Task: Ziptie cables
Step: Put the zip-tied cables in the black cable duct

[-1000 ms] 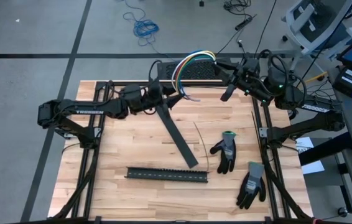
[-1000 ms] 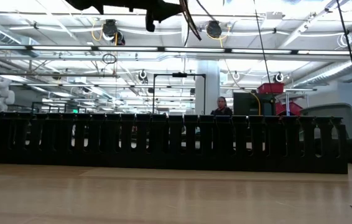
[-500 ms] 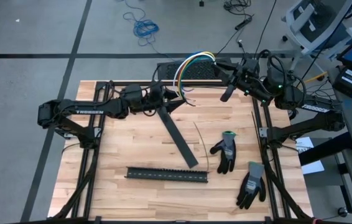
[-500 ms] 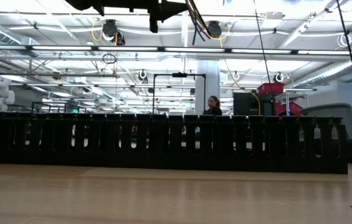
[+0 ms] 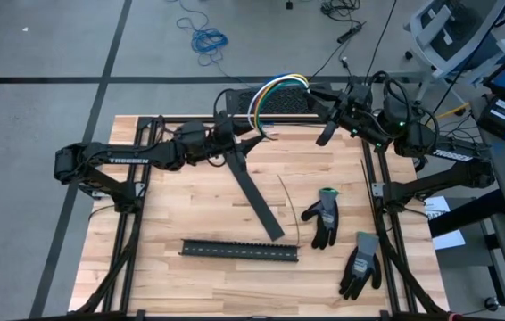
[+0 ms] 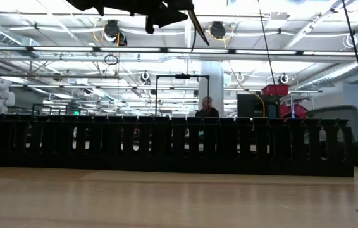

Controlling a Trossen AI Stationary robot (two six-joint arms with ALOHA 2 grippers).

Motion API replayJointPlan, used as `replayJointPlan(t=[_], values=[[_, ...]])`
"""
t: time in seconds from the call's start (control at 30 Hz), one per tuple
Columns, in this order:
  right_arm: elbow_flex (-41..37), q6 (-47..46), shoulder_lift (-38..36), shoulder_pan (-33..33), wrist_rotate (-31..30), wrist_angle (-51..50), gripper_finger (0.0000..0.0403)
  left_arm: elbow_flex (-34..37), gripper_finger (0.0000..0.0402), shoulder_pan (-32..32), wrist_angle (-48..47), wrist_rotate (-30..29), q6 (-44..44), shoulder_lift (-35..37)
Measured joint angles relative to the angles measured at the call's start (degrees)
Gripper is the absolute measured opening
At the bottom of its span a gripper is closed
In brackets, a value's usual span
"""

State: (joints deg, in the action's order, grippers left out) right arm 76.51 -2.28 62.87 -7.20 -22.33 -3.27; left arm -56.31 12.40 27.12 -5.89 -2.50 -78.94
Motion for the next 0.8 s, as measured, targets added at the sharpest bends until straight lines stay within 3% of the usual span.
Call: replayJointPlan(t=[0.2,0.8], values=[[0.0,0.0,0.0,0.0,0.0,0.0,0.0000,0.0,0.0185,0.0,-3.4,-2.3,1.7,-0.1],[0.0,0.2,0.0,0.0,0.0,1.7,0.0000,-4.0,0.0185,-0.5,-0.8,1.2,1.5,0.0]])
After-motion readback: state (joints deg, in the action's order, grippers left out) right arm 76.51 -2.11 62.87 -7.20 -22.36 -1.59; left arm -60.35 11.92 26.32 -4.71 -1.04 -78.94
